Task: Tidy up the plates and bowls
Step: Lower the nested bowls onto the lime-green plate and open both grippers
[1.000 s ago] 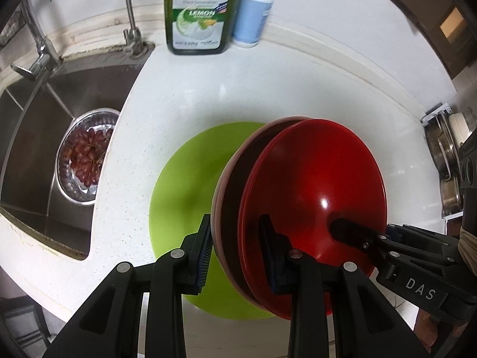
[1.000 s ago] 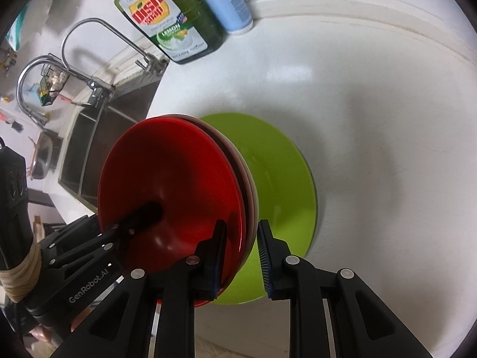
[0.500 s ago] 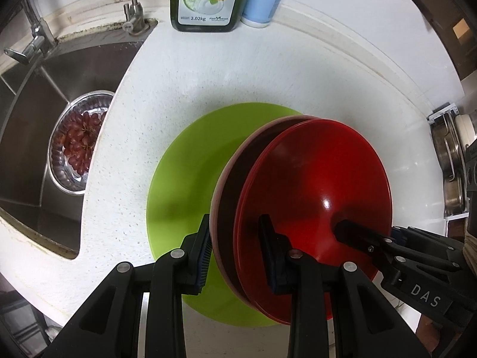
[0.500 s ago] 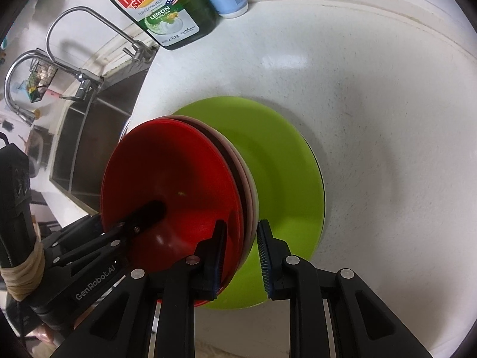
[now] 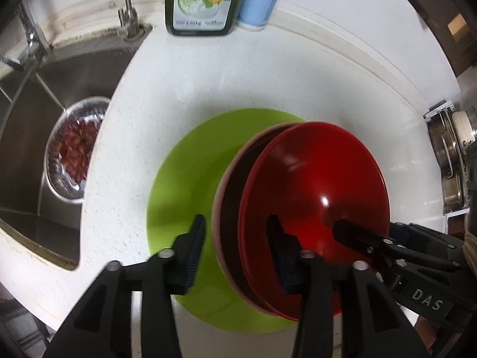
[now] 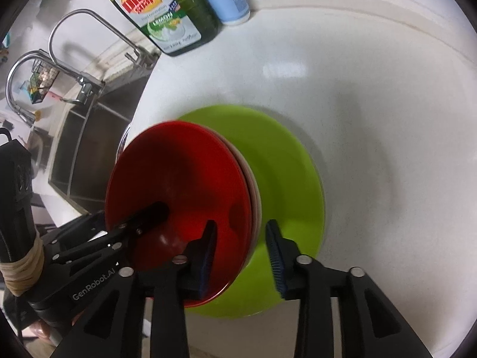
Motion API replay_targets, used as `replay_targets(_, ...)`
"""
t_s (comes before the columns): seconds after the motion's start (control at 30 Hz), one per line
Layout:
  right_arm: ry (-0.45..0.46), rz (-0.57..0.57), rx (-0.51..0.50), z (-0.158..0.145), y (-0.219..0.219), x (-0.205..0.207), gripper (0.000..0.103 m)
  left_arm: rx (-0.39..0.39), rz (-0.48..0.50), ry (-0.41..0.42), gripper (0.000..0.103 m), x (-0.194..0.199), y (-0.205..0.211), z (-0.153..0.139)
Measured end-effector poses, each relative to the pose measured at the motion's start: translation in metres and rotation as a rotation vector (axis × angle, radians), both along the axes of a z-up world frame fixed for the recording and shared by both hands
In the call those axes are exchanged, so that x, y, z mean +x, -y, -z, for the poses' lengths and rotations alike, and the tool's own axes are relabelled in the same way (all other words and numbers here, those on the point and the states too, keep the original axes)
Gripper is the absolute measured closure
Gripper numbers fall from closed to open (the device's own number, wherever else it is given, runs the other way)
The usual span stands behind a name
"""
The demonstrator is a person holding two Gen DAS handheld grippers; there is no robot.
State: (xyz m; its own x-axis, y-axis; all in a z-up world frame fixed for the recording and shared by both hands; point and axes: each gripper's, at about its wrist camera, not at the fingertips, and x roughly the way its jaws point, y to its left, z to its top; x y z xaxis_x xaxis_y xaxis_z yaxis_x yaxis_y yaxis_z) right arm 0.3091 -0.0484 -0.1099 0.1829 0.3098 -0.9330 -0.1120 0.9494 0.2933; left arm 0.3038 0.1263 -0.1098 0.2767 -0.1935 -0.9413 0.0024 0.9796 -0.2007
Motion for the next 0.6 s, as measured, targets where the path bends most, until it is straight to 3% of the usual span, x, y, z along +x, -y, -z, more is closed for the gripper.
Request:
replay_targets(0.13, 0.076, 0.039, -0.028, -0.011, 0.007, -0.008, 0.055, 0.059, 0.011, 0.069, 0.044, -0.003, 0.001, -0.014)
replay_targets(0.33, 0.218, 0.079, -0.076, -0.033, 0.018, -0.034, 0.044, 0.159, 0.022, 0.242, 0.032, -0.025, 0.001, -0.044)
replay_targets(0.47, 0.330, 0.096, -0.110, -0.047, 0.025, -0.058, 0.034, 0.220, -0.012, 0.376, 0.017, -0.053, 0.005, -0.064)
replay_targets(0.6, 0.443, 0.124, -0.115, -0.059, 0.034, -0.087, 0.028, 0.251, -0.015, 0.448, 0.014, -0.081, 0.011, -0.072)
